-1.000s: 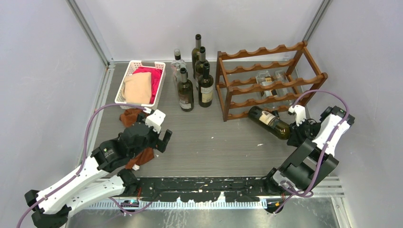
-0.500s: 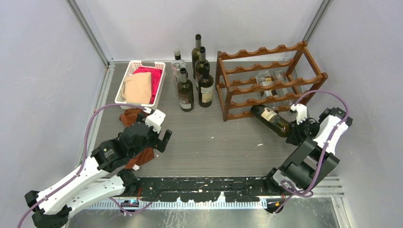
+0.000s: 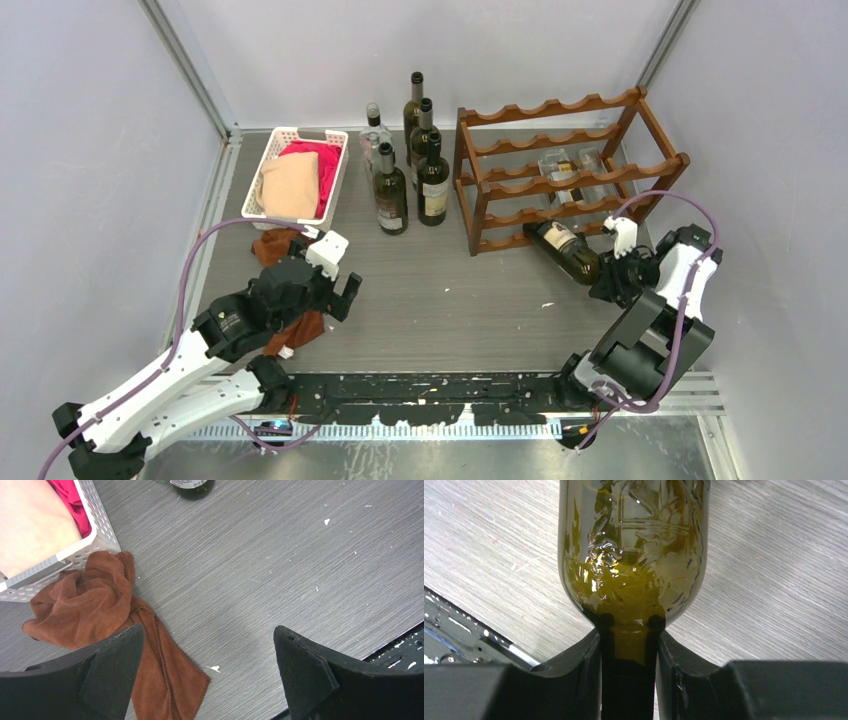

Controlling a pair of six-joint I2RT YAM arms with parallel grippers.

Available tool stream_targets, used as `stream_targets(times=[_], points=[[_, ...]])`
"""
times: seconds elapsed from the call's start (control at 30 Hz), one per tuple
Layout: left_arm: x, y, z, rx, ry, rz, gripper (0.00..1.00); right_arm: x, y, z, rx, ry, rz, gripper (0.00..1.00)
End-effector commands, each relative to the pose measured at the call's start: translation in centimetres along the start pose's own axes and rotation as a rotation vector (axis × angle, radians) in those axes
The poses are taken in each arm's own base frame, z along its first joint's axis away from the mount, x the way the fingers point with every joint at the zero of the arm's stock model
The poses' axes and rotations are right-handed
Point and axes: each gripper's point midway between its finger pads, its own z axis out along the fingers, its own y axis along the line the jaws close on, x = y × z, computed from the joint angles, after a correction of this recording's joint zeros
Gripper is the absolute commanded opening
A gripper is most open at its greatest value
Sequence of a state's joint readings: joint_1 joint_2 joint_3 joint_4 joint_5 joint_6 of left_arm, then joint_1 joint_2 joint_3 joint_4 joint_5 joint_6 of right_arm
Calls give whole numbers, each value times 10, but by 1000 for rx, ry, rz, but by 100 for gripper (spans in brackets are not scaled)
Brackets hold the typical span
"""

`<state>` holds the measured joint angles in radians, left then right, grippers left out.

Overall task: Put the wine bottle on the wine rack
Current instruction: Place the wine bottle in the wine rack.

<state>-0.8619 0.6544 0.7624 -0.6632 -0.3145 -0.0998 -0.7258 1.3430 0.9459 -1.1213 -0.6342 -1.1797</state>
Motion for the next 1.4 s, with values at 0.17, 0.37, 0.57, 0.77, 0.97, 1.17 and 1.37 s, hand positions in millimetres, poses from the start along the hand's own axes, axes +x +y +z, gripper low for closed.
stream_targets(times=[0.17,0.37,0.57,0.77,0.97,1.17,1.37], points=[[-12,-1,0,13,-48,-14,99,-56,-6,15,104,-196,1,1],[-11,-2,2,17,-42,-14,99,-79,-6,30,174,-242,-13,1],[-11,-1,3,17,-38,-17,99,-107,-10,40,277,-311,-19,1],[-10,0,4,14,-37,-20,99,-127,-14,48,344,-375,15,1],[-10,-1,5,19,-33,-21,99,-138,-16,57,403,-422,39,1],[-9,-1,6,18,-31,-21,99,-154,-14,65,417,-484,11,1],[-9,0,7,19,-29,-23,99,-162,-7,76,402,-515,-27,1]])
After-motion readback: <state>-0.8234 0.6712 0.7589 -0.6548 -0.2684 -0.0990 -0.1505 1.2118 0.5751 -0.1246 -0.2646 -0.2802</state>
